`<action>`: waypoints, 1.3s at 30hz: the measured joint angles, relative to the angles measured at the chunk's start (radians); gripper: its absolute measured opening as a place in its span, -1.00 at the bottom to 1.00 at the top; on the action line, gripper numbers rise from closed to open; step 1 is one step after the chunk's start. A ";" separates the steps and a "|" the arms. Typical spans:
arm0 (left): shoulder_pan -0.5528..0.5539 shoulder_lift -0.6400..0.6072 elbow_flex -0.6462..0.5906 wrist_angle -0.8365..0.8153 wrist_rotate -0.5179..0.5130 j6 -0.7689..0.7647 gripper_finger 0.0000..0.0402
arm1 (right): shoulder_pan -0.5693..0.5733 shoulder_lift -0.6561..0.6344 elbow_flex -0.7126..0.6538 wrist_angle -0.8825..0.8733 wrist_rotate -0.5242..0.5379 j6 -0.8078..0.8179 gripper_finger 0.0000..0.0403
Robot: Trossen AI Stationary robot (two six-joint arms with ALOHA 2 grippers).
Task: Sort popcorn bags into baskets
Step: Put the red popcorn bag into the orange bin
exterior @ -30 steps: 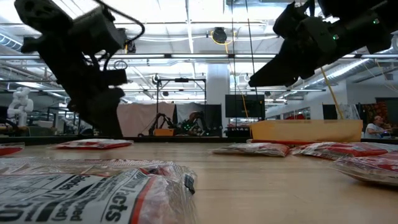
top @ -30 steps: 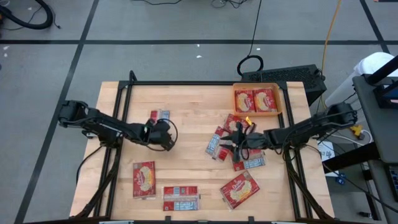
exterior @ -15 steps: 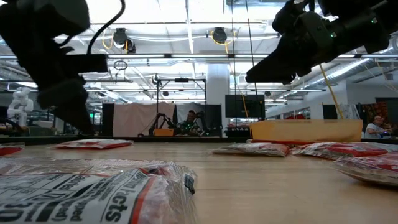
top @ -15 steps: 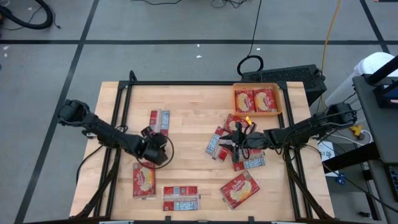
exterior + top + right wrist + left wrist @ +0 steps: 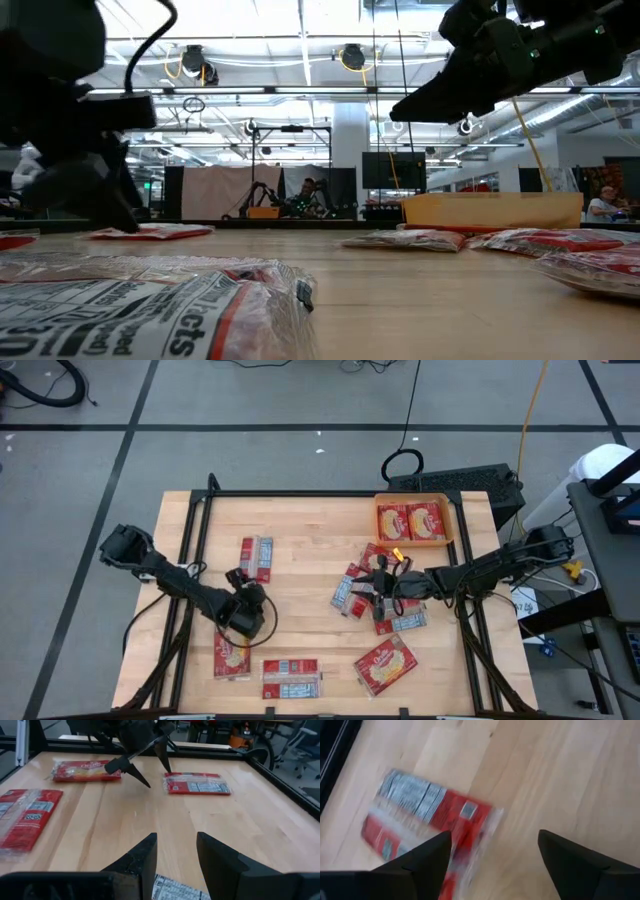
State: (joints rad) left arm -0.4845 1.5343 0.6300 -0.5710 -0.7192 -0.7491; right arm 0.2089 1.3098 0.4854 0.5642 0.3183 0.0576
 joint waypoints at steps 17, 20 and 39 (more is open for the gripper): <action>0.272 0.105 0.007 0.183 0.190 0.244 -0.58 | -0.006 0.000 -0.073 0.092 0.024 0.013 -0.34; 0.273 0.097 0.004 0.192 0.218 0.247 -0.92 | -0.006 0.000 -0.074 0.088 0.022 0.036 -0.34; 0.265 0.100 0.098 -0.153 0.209 -0.163 -0.54 | -0.005 0.000 -0.074 0.090 0.021 0.087 -0.34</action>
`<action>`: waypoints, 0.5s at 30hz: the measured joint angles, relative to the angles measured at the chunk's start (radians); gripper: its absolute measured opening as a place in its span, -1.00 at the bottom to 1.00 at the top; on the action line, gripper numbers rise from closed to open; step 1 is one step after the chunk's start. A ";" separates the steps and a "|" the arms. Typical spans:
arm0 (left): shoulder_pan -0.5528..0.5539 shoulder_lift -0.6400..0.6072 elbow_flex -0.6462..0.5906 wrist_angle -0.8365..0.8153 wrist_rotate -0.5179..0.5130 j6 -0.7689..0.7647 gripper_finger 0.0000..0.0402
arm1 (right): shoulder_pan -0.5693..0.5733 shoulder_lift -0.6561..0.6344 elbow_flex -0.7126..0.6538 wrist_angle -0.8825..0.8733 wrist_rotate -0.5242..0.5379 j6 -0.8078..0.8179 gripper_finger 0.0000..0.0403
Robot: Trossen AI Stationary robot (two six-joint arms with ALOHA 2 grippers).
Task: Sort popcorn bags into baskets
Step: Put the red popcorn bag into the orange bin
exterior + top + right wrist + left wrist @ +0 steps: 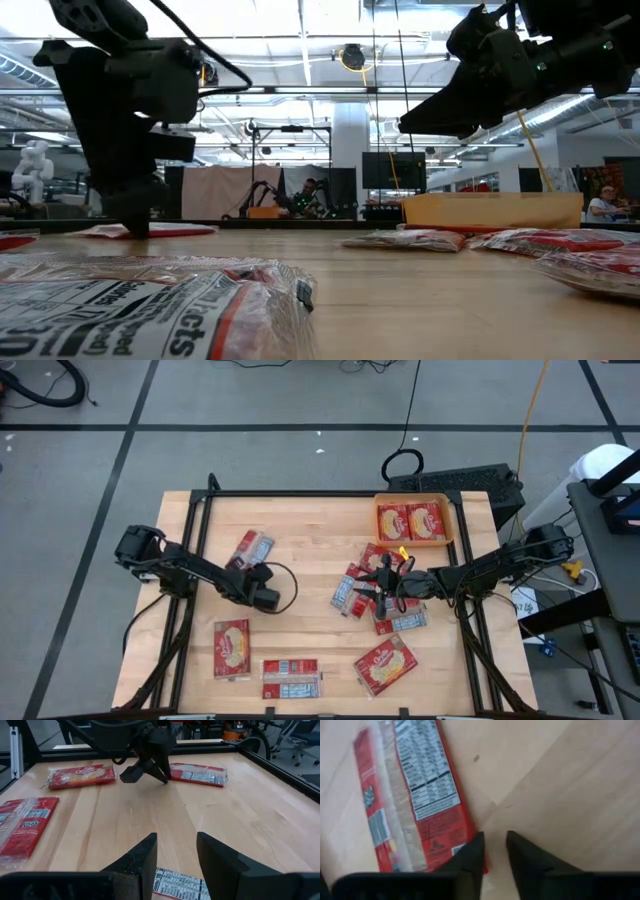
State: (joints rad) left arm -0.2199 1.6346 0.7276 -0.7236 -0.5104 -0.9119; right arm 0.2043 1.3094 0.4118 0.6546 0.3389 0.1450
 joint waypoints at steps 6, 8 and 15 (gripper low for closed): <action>-0.051 0.002 0.020 -0.028 -0.041 -0.038 0.00 | 0.000 0.000 0.000 0.000 0.002 -0.017 -0.34; -0.054 0.002 0.035 -0.093 -0.033 -0.114 0.15 | 0.000 0.000 0.000 0.000 0.002 -0.028 -0.34; -0.025 0.001 0.000 -0.184 -0.051 -0.298 0.41 | -0.017 0.000 0.000 0.008 0.003 -0.037 -0.34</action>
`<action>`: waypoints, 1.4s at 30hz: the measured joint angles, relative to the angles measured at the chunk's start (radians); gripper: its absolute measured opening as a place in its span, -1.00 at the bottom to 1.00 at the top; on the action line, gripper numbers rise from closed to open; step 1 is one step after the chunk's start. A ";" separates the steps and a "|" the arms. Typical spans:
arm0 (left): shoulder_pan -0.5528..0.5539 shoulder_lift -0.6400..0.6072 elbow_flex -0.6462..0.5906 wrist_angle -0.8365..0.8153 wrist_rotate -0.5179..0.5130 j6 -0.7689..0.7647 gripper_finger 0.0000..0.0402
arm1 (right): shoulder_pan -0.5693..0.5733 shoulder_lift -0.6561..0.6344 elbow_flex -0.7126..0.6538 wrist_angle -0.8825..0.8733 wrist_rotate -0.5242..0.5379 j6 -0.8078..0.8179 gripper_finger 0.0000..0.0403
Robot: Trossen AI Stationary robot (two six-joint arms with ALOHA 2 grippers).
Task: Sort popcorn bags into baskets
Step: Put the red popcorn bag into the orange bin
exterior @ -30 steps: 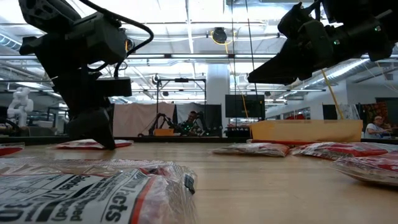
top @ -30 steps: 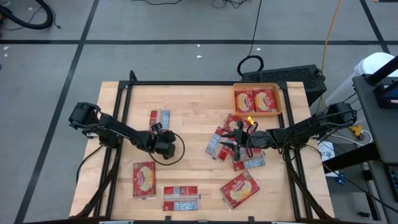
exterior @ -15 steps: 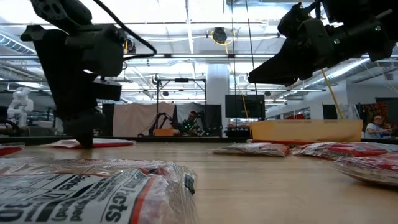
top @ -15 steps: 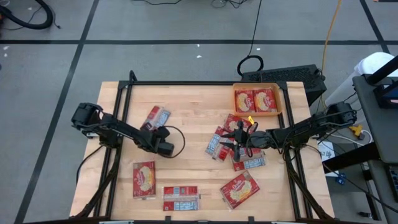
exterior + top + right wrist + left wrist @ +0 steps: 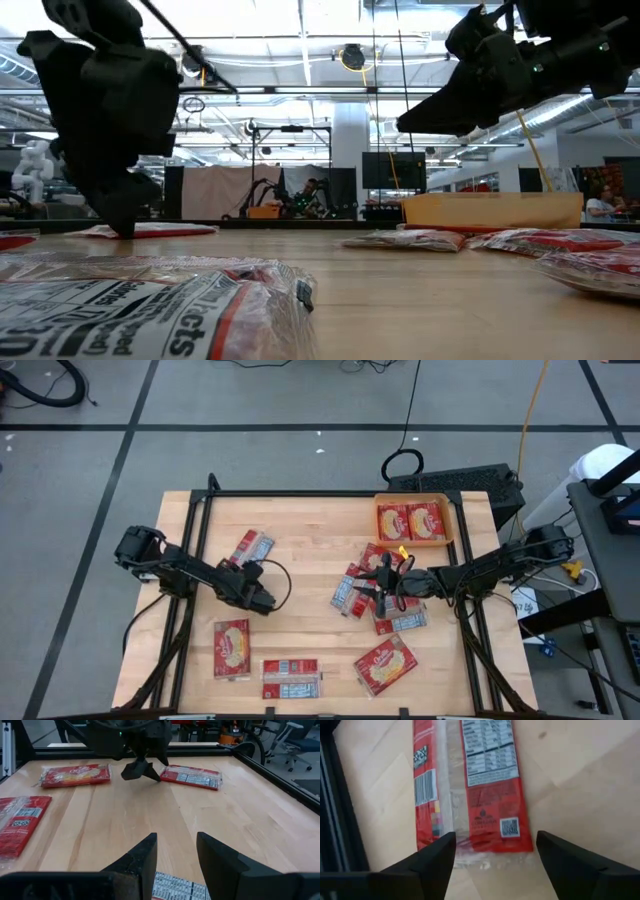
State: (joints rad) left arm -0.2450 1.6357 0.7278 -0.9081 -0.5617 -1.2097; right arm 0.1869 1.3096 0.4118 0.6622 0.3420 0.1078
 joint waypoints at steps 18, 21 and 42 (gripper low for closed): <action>0.045 -0.003 -0.095 0.193 -0.010 0.147 -0.93 | -0.004 0.000 -0.001 0.023 -0.003 0.013 -0.34; 0.046 -0.001 -0.077 0.173 -0.007 0.186 -0.96 | -0.004 0.000 -0.001 0.029 -0.003 0.035 -0.34; 0.034 -0.398 0.059 0.227 -0.032 0.604 -0.99 | -0.006 0.286 0.309 -0.058 0.105 -0.163 -0.28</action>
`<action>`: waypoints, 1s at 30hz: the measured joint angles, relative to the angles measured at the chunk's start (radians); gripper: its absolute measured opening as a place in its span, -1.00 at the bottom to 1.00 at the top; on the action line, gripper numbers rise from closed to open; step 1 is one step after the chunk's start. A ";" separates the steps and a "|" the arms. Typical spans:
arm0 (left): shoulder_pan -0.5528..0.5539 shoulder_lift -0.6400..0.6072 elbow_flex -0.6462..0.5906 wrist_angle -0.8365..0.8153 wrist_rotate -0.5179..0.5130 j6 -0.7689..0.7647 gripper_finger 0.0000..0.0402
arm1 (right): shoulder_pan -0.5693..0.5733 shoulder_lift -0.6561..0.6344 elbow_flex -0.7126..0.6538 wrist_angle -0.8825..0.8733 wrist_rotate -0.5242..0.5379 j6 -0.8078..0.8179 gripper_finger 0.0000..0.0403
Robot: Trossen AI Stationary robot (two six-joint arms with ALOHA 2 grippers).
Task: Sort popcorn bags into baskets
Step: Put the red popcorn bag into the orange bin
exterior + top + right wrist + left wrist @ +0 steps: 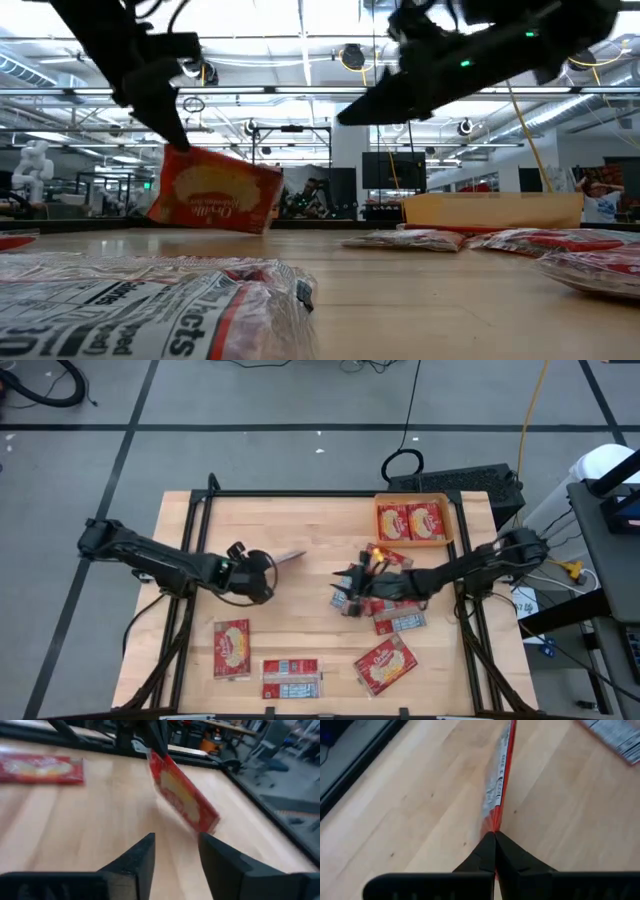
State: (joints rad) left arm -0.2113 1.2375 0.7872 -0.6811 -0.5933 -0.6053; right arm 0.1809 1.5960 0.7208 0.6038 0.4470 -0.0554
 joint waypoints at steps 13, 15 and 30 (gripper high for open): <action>0.004 -0.053 0.000 0.008 0.080 0.067 -1.00 | -0.126 0.240 0.309 -0.013 -0.094 -0.154 0.37; 0.004 -0.052 0.000 0.016 0.080 0.083 -1.00 | -0.153 0.263 0.334 -0.031 -0.160 -0.150 0.37; 0.004 -0.053 0.000 0.071 0.080 0.173 -1.00 | -0.204 0.417 0.535 -0.230 -0.290 -0.104 -0.25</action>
State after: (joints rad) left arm -0.2070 1.1847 0.7876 -0.6102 -0.5133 -0.4325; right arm -0.0232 2.0133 1.2560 0.3736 0.1570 -0.1592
